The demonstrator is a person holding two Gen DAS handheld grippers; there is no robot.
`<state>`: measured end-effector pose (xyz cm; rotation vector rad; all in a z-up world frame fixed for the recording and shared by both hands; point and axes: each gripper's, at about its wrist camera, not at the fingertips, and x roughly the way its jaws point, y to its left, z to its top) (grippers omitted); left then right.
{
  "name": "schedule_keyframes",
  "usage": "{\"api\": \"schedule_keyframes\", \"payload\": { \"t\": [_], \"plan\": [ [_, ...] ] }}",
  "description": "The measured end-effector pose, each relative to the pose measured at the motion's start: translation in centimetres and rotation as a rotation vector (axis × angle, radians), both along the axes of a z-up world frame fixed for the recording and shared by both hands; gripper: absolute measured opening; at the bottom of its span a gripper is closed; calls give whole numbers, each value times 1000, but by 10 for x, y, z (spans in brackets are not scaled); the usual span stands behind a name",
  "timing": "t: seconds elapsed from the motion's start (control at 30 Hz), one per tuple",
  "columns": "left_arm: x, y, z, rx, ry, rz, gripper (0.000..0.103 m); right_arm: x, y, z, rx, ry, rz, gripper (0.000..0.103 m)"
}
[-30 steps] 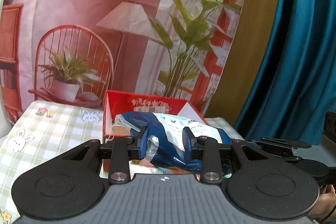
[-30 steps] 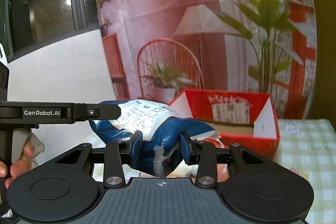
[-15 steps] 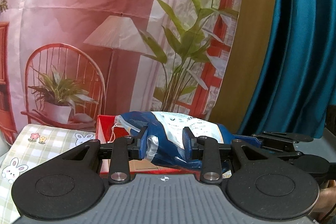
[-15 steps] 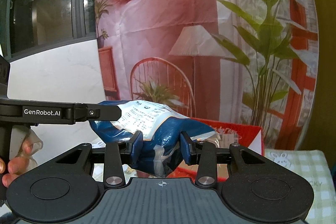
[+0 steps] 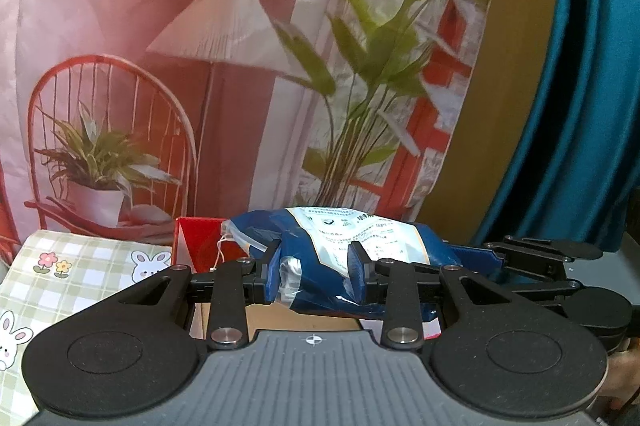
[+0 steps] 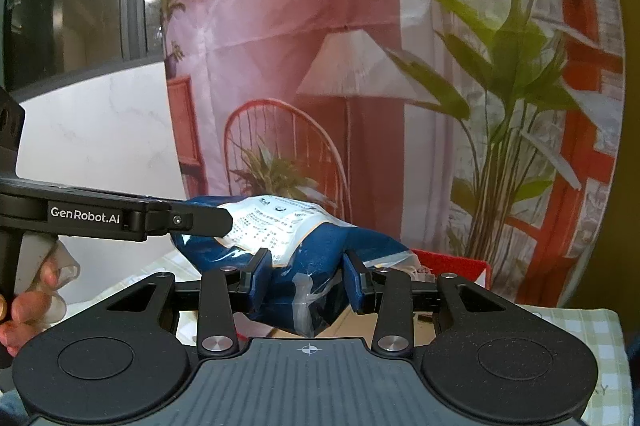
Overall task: Organize soft objects
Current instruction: 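Lift the blue-and-white bag with the left tool and carry it into the red box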
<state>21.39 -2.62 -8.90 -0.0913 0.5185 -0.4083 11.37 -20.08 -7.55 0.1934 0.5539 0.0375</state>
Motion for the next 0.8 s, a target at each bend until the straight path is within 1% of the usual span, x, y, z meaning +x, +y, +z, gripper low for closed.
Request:
{"api": "schedule_keyframes", "payload": {
  "t": [0.2,0.43,0.63,0.8],
  "plan": [
    [40,1,-19,3,78,-5,36,29,-16,-26,9,60,15,36],
    [83,-1,-48,16,154,-12,36,63,-33,-57,-15,140,33,36],
    [105,-6,-73,46,229,-7,36,87,-45,-84,-16,214,41,36],
    [114,-9,-89,70,295,-11,36,100,-51,-106,7,280,39,36]
  ]
}}
